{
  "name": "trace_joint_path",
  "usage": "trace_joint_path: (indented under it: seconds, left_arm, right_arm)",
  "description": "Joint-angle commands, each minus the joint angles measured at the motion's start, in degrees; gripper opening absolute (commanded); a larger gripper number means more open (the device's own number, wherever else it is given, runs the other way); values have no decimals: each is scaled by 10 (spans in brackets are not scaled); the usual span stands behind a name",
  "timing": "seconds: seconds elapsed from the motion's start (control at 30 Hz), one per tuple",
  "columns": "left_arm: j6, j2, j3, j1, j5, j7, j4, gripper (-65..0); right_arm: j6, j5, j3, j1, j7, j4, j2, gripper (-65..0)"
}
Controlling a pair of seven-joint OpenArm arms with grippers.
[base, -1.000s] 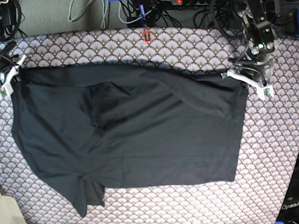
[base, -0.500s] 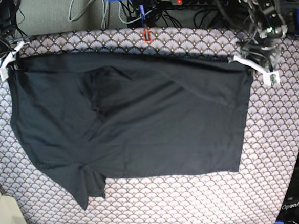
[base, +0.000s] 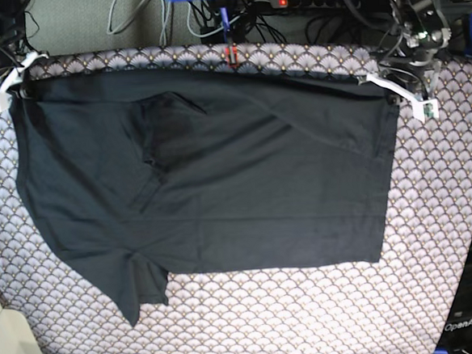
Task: Fold the T-shirt properly
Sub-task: 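Pull the held fold edge with both grippers away from the hem, then hold the fold edge taut with both grippers at the cloth's border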
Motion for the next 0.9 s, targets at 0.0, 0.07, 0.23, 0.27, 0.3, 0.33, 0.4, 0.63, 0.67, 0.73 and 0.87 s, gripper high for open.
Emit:
trace_joint_path:
  seconds: [0.0,0.07,0.23,0.27,0.3,0.33,0.4,0.63,0.67,0.73,0.87]
  left_arm:
    - [2,-9,-3,0,4,-4,7,-650]
    - [2,-10,-3,-2,5,-4,6,-650]
    - [2,-9,-2,-2,6,-4,6,-650]
    - [2,-8,-2,-2,5,-4,6,-650]
    - [2,-8,-2,-2,5,-4,6,-650]
    - [2,-9,-2,-2,5,-4,6,-650]
    - [2,-9,-1,-2,5,-4,6,-650]
    - [1,-8,-2,1,4,-8,9,-577]
    - [1,-8,-2,1,4,-9,11,-544]
    - [-14,-7,-3,1,4,-9,13,-502]
    - [-52,-7,-4,0,4,-9,13,-477]
  right_arm:
    - [2,-15,2,-8,-22,2,5,-650]
    - [2,-15,2,-7,-22,1,4,-650]
    - [2,-16,3,-4,-24,1,3,-649]
    - [2,-16,3,-4,-24,1,3,-649]
    - [2,-16,3,-4,-25,1,3,-646]
    - [2,-15,3,-4,-26,1,3,-635]
    - [2,-15,3,-3,-26,1,4,-600]
    - [2,-14,9,5,-28,-1,4,-488]
    - [2,-14,18,5,-28,-1,3,-483]
    - [2,-14,34,5,-28,2,3,-483]
    - [2,13,57,6,-28,2,6,-483]
